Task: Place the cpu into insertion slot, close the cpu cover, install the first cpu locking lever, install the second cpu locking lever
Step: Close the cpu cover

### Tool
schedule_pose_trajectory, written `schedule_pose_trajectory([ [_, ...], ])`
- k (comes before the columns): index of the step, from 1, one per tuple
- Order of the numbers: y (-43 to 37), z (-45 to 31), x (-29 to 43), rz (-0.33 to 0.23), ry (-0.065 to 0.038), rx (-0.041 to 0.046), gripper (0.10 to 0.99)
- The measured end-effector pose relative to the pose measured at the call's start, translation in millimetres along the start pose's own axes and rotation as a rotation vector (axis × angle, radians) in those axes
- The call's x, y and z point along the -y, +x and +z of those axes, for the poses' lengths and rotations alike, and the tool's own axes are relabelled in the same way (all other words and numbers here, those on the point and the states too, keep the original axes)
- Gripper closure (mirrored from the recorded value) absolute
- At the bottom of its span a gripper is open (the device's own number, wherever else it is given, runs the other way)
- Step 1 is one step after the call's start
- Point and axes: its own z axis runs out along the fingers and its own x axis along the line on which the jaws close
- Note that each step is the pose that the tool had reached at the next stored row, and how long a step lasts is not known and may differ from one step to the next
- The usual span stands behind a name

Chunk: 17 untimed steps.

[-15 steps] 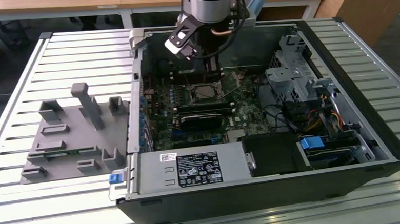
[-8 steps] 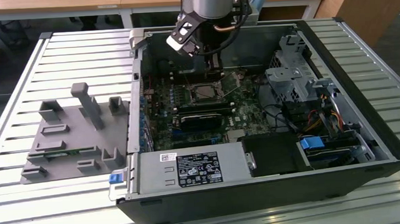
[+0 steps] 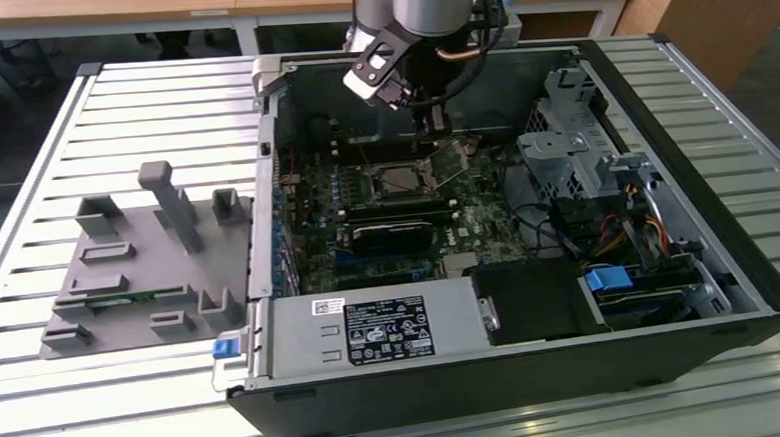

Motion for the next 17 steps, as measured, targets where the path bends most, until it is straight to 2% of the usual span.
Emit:
schedule_pose_trajectory([
  [4,0.1,0.6,-4.8,-0.033,0.001,-0.0021,0.976],
  [7,0.4,1.2,-12.1,-0.033,0.002,-0.002,0.976],
  [17,4.6,2.9,-27.9,-0.017,0.002,-0.0012,0.976],
])
